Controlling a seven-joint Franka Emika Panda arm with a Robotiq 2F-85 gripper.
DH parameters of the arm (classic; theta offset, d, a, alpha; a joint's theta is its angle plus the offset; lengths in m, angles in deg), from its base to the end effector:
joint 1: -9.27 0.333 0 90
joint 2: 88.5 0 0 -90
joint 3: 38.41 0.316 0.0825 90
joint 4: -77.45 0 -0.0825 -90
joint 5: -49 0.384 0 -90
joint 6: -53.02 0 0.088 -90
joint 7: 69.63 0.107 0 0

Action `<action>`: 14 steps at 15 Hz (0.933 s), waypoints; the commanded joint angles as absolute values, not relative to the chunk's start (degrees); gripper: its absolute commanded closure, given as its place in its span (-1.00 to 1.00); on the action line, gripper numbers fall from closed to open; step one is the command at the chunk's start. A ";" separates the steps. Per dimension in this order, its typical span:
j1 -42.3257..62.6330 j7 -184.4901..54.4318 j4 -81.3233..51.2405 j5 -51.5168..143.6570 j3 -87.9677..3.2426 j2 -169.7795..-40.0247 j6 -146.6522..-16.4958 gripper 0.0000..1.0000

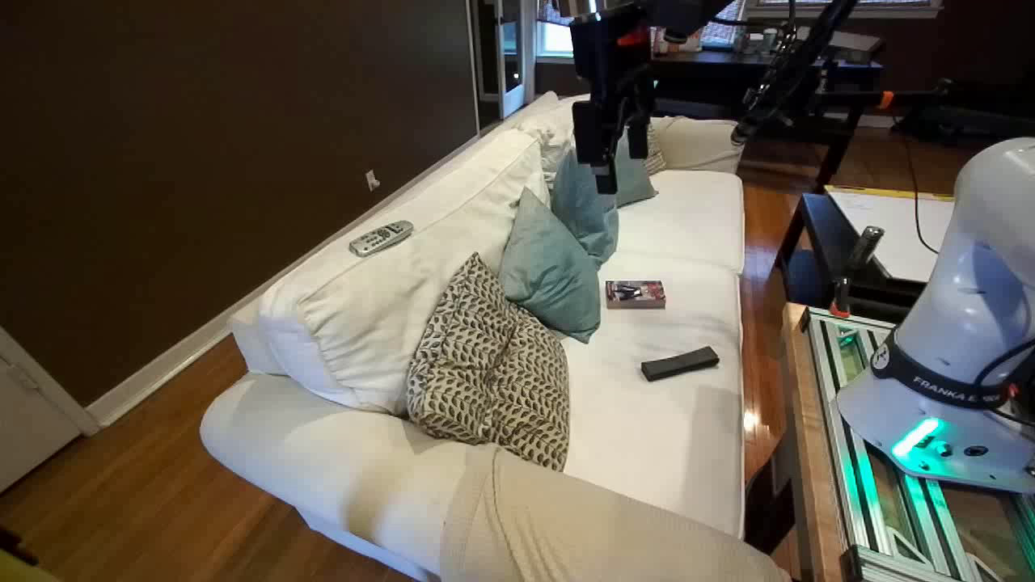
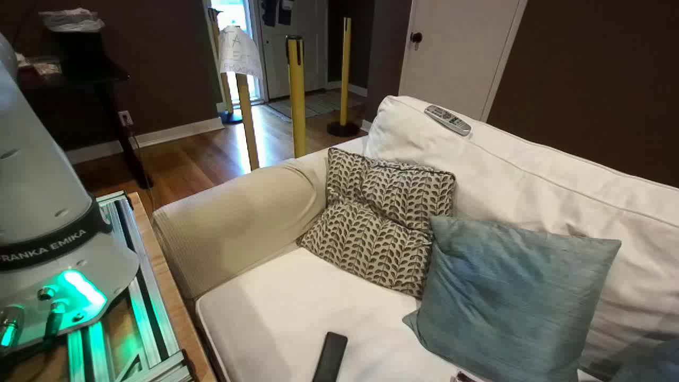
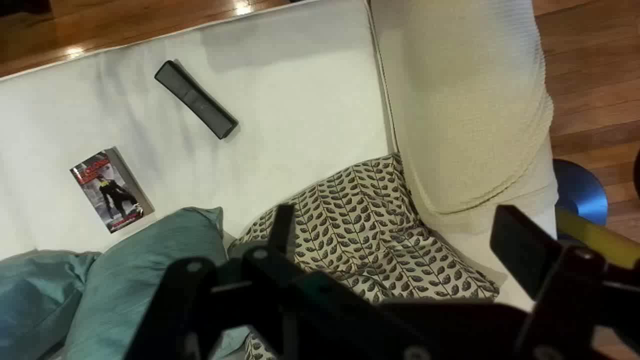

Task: Put the grey remote on the seat of the chair

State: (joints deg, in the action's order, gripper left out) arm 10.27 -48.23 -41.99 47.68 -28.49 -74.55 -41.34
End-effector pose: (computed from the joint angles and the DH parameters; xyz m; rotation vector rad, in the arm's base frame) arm 0.4534 0.0904 0.5129 3.0009 -0.2829 -0.2608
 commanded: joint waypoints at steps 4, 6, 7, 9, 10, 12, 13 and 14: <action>11.17 -48.07 -41.86 47.51 -29.31 -74.63 -41.19 -1.00; 11.17 -48.07 -41.86 47.51 -29.31 -74.63 -41.19 -1.00; 11.08 -49.24 -41.77 46.90 -29.48 -75.39 -41.40 -1.00; 10.68 -51.78 -41.50 43.28 -29.86 -76.74 -42.23 -1.00; 10.59 -53.88 -41.34 40.98 -30.20 -77.25 -42.82 -1.00; 10.45 -58.93 -41.05 34.67 -31.03 -78.46 -45.25 -1.00; 10.43 -61.14 -41.30 32.14 -31.55 -78.92 -47.11 -1.00; 10.29 -63.68 -40.90 29.65 -32.24 -80.02 -48.80 -1.00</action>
